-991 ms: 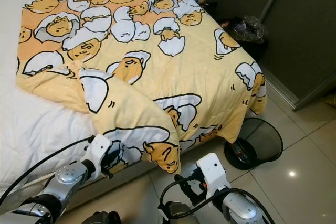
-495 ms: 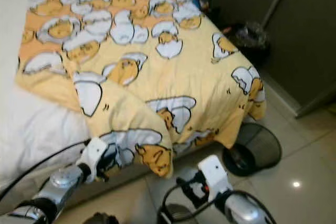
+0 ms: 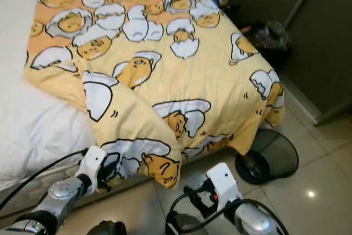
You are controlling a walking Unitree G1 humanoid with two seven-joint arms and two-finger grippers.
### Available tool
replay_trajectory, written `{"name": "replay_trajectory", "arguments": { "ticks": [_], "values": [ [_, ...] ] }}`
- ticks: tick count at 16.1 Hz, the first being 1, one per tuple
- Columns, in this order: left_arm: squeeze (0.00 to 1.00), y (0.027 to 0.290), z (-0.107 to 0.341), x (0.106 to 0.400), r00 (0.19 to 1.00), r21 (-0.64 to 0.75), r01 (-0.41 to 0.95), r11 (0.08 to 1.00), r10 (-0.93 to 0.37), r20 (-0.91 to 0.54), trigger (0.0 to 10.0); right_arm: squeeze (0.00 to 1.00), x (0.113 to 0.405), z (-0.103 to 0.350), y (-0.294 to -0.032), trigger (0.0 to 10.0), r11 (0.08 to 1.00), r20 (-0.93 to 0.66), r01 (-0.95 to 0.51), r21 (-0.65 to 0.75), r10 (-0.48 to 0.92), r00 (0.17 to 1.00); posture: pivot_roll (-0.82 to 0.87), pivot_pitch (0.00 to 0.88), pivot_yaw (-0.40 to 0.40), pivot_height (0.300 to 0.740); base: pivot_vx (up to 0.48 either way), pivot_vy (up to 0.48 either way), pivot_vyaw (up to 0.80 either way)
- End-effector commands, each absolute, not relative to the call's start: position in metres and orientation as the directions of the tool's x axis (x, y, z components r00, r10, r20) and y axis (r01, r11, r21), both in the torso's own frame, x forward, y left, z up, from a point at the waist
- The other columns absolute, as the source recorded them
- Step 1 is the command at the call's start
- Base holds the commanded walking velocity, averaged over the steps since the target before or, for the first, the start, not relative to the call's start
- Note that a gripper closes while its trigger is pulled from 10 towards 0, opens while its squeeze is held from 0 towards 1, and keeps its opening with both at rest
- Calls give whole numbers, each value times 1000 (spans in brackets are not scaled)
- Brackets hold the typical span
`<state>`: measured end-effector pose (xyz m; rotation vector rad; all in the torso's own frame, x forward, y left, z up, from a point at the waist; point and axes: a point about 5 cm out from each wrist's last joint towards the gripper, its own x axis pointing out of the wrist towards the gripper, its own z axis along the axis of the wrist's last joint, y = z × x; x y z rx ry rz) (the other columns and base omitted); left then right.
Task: Clean up the room
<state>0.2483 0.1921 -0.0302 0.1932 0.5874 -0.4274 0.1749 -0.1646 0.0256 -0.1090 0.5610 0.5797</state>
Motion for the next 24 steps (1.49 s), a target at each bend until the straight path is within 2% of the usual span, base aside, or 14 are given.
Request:
{"name": "replay_trajectory", "arguments": {
  "ticks": [1, 3, 8, 10, 12, 13, 14, 16, 18, 21, 22, 24],
  "values": [
    [0, 191, -31, 248, 745, 38, 434, 900, -335, -577, 10000, 8, 170, 23, -166, 10000, 832, -544, -551, 67, 494, 679, -310, 115, -41, 740, -330, 0, 0],
    [0, 192, -35, 242, 732, 31, 438, 898, -336, -592, 10000, 8, 169, 23, -167, 10000, 831, -548, -553, 69, 495, 675, -310, 113, -42, 740, -324, 0, 0],
    [0, 196, -40, 236, 732, 54, 416, 908, -299, -612, 10000, 4, 169, 23, -166, 10000, 828, -549, -556, 72, 499, 671, -308, 114, -40, 740, 0, 0, 0],
    [0, 188, -41, 232, 700, 82, 514, 854, -362, -616, 10000, 8, 168, 24, -165, 10000, 824, -545, -561, 82, 508, 667, -308, 116, -40, 740, 0, 0, 0],
    [0, 171, -46, 225, 613, 138, 673, 727, -443, -654, 10000, 8, 166, 23, -165, 10000, 818, -549, -568, 91, 517, 656, -306, 119, -32, 740, 0, 0, 0],
    [0, 168, -46, 225, 596, 143, 697, 702, -458, -659, 10000, 8, 166, 23, -165, 10000, 817, -550, -569, 91, 518, 655, -306, 118, -30, 740, 0, 0, 0],
    [0, 163, -48, 224, 550, 173, 755, 633, -467, -692, 10000, 12, 167, 23, -163, 10000, 816, -548, -571, 92, 520, 655, -311, 116, -23, 740, 0, 0, 0],
    [0, 166, -54, 217, 502, 204, 798, 567, -438, -745, 10000, 8, 167, 23, -162, 10000, 817, -544, -568, 95, 520, 658, -315, 117, -16, 740, 0, 0, 0],
    [0, 175, -58, 212, 487, 249, 817, 519, -392, -780, 10000, 8, 166, 22, -161, 10000, 819, -545, -566, 96, 519, 658, -314, 118, -14, 740, 0, 0, 0],
    [0, 181, -54, 218, 540, 235, 752, 616, -370, -756, 10000, 8, 164, 21, -161, 10000, 819, -548, -565, 99, 519, 656, -310, 119, -15, 740, 0, 0, 0],
    [0, 180, -48, 226, 599, 210, 683, 699, -373, -708, 10000, 8, 165, 21, -161, 10000, 817, -548, -568, 100, 521, 654, -306, 118, -18, 740, 0, 0, 0],
    [0, 180, -43, 234, 645, 186, 630, 754, -375, -666, 10000, 4, 165, 21, -162, 10000, 816, -550, -570, 100, 523, 652, -306, 117, -21, 740, 0, 0, 0]
  ]
}}
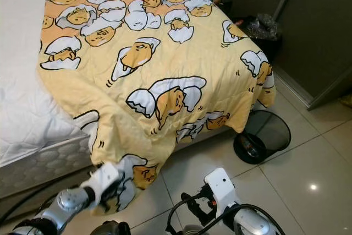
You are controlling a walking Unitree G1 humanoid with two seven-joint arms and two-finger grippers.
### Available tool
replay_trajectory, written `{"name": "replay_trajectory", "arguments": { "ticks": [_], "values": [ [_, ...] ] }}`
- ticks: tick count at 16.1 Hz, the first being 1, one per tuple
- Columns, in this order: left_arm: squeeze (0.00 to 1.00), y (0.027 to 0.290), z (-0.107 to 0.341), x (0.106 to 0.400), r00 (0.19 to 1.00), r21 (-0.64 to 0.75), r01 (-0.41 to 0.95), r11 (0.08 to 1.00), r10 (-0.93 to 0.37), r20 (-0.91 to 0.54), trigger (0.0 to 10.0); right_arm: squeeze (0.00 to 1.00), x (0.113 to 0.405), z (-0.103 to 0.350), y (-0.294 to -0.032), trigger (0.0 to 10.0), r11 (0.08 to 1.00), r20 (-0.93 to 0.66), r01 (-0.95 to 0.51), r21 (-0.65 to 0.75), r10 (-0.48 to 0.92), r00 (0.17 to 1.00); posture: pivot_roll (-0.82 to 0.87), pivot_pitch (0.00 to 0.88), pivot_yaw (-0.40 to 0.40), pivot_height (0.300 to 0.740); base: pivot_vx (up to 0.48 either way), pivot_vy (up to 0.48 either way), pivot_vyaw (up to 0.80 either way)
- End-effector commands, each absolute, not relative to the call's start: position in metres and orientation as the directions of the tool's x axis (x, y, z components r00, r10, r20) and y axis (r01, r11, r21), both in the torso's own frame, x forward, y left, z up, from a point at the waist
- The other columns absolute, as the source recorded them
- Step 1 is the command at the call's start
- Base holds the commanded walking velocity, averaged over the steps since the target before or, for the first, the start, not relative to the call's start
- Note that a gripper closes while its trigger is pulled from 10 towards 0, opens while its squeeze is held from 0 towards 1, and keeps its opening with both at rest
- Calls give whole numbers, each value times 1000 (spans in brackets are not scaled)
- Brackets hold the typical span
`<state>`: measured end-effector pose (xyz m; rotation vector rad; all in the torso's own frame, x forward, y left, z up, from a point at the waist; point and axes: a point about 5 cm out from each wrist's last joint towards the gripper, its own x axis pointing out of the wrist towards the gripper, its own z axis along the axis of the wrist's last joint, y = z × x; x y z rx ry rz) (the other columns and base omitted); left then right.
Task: Clean up the room
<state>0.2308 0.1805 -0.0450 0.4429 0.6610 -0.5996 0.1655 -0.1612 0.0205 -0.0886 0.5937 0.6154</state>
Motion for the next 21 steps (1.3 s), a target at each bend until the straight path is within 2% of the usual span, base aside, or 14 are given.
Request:
{"name": "replay_trajectory", "arguments": {
  "ticks": [1, 4, 10, 12, 15, 21],
  "values": [
    [0, 180, -42, 234, 650, 185, 625, 758, -375, -661, 10000, 4, 165, 21, -162, 10000, 816, -550, -570, 100, 523, 651, -306, 117, -22, 740, 0, 0, 0],
    [0, 178, -42, 234, 647, 64, 586, 808, -418, -637, 10000, 8, 165, 20, -163, 10000, 815, -554, -571, 100, 523, 648, -306, 118, -25, 740, 0, 320, 0],
    [0, 178, -41, 234, 648, 24, 570, 821, -431, -628, 10000, 4, 163, 19, -164, 10000, 809, -560, -579, 105, 529, 637, -302, 118, -27, 740, 0, 480, 0],
    [0, 180, -42, 233, 658, 66, 572, 817, -409, -632, 10000, 12, 164, 19, -163, 10000, 807, -561, -581, 105, 530, 635, -302, 117, -27, 740, 0, 480, 0],
    [0, 176, -46, 229, 642, 154, 618, 771, -382, -665, 10000, 8, 164, 19, -163, 10000, 804, -565, -586, 107, 534, 629, -309, 114, -26, 740, 0, 0, 0],
    [0, 164, -48, 226, 599, 153, 688, 709, -436, -672, 10000, 8, 161, 19, -163, 10000, 795, -575, -596, 113, 541, 613, -309, 112, -19, 740, 0, 0, 0]
  ]
}}
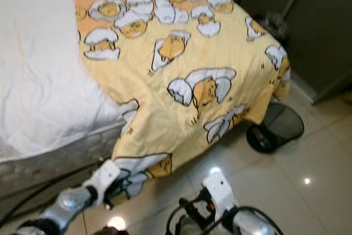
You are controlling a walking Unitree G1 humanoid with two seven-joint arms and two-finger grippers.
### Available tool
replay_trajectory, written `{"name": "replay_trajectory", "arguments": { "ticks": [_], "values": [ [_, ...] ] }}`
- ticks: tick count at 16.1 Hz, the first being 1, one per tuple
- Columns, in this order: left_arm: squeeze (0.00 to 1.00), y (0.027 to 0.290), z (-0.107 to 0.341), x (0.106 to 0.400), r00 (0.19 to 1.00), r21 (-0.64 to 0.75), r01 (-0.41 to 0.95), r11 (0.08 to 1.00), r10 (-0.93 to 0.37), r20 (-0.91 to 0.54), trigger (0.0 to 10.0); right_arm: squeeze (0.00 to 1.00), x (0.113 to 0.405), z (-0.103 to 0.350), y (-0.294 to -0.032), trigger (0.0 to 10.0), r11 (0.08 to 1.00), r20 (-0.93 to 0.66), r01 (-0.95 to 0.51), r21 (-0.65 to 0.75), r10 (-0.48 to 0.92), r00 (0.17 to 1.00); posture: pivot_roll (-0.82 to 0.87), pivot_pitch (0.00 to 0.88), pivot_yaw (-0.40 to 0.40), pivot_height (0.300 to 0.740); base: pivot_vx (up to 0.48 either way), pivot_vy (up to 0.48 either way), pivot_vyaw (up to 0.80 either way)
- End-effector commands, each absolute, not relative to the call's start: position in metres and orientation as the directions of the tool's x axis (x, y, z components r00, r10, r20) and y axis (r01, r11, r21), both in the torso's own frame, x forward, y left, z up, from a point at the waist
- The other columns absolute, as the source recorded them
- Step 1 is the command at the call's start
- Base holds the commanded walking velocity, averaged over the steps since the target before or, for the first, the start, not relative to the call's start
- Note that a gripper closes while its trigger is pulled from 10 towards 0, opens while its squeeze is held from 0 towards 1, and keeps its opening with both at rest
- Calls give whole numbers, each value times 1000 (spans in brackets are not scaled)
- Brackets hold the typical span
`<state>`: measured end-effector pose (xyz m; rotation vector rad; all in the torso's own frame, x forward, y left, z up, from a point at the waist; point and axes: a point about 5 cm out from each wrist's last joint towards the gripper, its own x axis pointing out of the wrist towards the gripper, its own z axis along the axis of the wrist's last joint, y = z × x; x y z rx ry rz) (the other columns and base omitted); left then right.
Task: Clean up the room
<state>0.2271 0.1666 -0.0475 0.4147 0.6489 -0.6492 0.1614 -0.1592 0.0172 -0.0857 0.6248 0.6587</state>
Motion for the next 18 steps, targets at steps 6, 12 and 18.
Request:
{"name": "replay_trajectory", "arguments": {
  "ticks": [6, 12, 18],
  "values": [
    [0, 157, -53, 222, 582, 153, 697, 700, -428, -692, 10000, 8, 158, 18, -163, 10000, 788, -582, -605, 115, 547, 602, -316, 110, -20, 740, -131, -92, 0],
    [0, 176, -73, 197, 432, 294, 845, 446, -247, -867, 10000, 8, 155, 14, -163, 10000, 781, -593, -613, 122, 552, 586, -310, 111, -21, 740, 0, 0, 0],
    [1000, 169, -59, 225, 618, 464, 727, 507, -188, -763, 10000, 4, 165, 8, -166, 10000, 800, -580, -594, 86, 525, 624, -309, 87, -6, 740, 0, 0, 0]
  ]
}}
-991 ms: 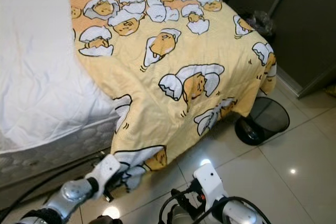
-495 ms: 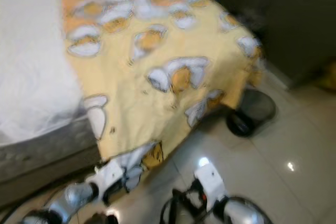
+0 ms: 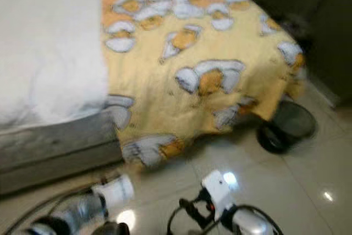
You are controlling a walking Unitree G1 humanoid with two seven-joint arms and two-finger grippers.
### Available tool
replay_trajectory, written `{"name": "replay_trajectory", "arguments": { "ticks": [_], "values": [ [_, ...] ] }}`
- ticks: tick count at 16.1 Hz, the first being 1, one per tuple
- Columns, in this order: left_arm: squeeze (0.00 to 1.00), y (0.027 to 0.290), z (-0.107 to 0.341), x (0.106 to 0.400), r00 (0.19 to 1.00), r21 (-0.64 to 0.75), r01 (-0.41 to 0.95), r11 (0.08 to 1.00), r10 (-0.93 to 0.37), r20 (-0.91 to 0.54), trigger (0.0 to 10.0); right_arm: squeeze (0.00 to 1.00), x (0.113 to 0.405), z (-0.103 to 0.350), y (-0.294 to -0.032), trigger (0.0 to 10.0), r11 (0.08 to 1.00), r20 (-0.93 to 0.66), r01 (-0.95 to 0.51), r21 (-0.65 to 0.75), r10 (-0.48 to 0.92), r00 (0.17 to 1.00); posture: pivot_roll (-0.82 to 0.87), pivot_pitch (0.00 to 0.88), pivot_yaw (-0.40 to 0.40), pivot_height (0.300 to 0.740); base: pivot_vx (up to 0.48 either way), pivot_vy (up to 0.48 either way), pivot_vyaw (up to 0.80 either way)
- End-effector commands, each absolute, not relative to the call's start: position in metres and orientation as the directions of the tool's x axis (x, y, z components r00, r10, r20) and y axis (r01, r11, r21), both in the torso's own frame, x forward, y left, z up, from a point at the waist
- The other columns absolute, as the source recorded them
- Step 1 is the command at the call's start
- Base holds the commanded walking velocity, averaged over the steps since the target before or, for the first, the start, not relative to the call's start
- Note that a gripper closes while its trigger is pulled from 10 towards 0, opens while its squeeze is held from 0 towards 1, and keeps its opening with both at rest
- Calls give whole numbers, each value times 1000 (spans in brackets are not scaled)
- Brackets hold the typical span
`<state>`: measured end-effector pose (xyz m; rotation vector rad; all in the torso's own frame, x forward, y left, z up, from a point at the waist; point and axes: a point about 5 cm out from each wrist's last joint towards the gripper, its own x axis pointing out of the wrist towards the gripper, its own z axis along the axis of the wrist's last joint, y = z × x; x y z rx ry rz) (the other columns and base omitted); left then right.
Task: Clean up the room
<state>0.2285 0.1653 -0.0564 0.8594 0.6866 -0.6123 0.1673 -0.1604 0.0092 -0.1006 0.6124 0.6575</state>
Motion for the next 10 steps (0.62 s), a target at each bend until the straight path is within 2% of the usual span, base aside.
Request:
{"name": "replay_trajectory", "arguments": {
  "ticks": [1, 2, 3, 4, 5, 7, 8, 9, 10],
  "values": [
    [1000, 177, -50, 234, 707, 482, 612, 627, -159, -690, 10000, 8, 173, 10, -168, 10000, 824, -554, -562, 70, 501, 665, -301, 76, 0, 740, 0, 0, 0],
    [1000, 184, -32, 253, 827, 413, 379, 828, -103, -553, 10000, 0, 193, 18, -172, 10000, 875, -497, -483, 27, 431, 753, -285, 52, 9, 740, 0, 0, 0],
    [1000, 192, 5, 283, 945, 224, 85, 971, -8, -326, 10000, 0, 225, 38, -182, 10000, 953, -366, -300, -52, 261, 893, -246, 0, 28, 740, 0, 0, 0],
    [1000, 192, 13, 290, 960, 192, 46, 980, 10, -280, 10000, 0, 232, 43, -184, 10000, 963, -328, -263, -64, 228, 917, -242, 0, 32, 740, 0, 0, 0],
    [1000, 187, 39, 307, 987, 114, -29, 993, 47, -155, 10000, 0, 245, 56, -186, 10000, 978, -249, -196, -68, 174, 953, -226, 0, 41, 740, 0, 0, 0],
    [1000, 171, 68, 320, 999, 46, -32, 998, 34, -40, 10000, 0, 255, 64, -186, 10000, 989, -194, -141, -41, 131, 972, -211, 0, 46, 740, 0, 0, 0],
    [1000, 142, 74, 312, 998, -11, 60, 998, -60, -27, 10000, 0, 255, 70, -185, 10000, 989, -126, -113, 99, 125, 984, -190, 0, 43, 740, 0, 0, 0],
    [1000, 125, 78, 296, 990, -23, 141, 990, -141, 6, 10000, 0, 254, 71, -184, 10000, 992, -116, -106, 62, 113, 987, -189, 0, 51, 740, 0, 0, 0],
    [1000, 124, 82, 288, 988, -23, 149, 989, -148, 40, 10000, 0, 254, 70, -183, 10000, 994, -120, -94, 47, 99, 988, -186, 0, 52, 740, 0, -480, 0]
  ]
}}
